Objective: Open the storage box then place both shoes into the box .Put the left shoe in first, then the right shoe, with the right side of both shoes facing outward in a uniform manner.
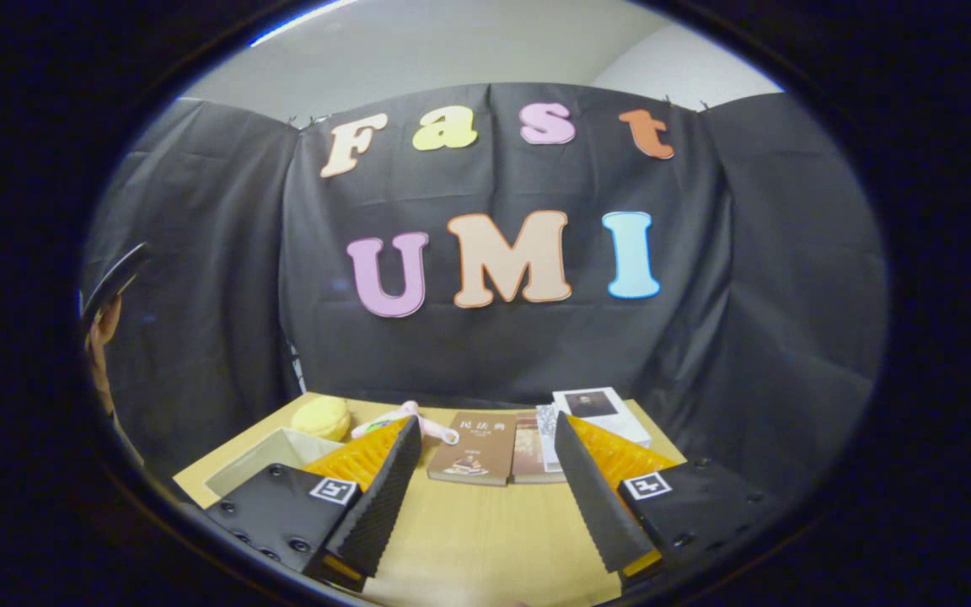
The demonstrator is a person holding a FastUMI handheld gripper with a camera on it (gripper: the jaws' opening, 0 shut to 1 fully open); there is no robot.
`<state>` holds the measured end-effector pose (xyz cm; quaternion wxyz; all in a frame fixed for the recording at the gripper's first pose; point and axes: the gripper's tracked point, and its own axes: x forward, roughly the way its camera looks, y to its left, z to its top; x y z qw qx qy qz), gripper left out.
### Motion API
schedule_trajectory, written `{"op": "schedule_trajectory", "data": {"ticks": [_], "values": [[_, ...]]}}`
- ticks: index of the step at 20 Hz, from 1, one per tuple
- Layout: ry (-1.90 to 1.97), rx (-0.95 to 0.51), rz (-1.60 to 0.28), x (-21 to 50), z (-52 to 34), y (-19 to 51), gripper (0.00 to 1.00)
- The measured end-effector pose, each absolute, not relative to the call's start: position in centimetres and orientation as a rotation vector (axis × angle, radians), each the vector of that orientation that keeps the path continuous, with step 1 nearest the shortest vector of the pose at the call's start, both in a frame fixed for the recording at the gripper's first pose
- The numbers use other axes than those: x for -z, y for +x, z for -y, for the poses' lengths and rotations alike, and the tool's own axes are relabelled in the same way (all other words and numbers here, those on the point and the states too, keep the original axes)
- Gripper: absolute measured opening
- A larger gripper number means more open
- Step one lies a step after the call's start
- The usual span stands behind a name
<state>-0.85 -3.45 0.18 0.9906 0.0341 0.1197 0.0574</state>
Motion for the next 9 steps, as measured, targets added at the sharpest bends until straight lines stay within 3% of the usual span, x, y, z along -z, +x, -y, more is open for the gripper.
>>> {"op": "schedule_trajectory", "data": {"ticks": [9], "values": [[0.082, -0.104, -0.181, -1.7, 4.5, 0.2, 0.98]]}}
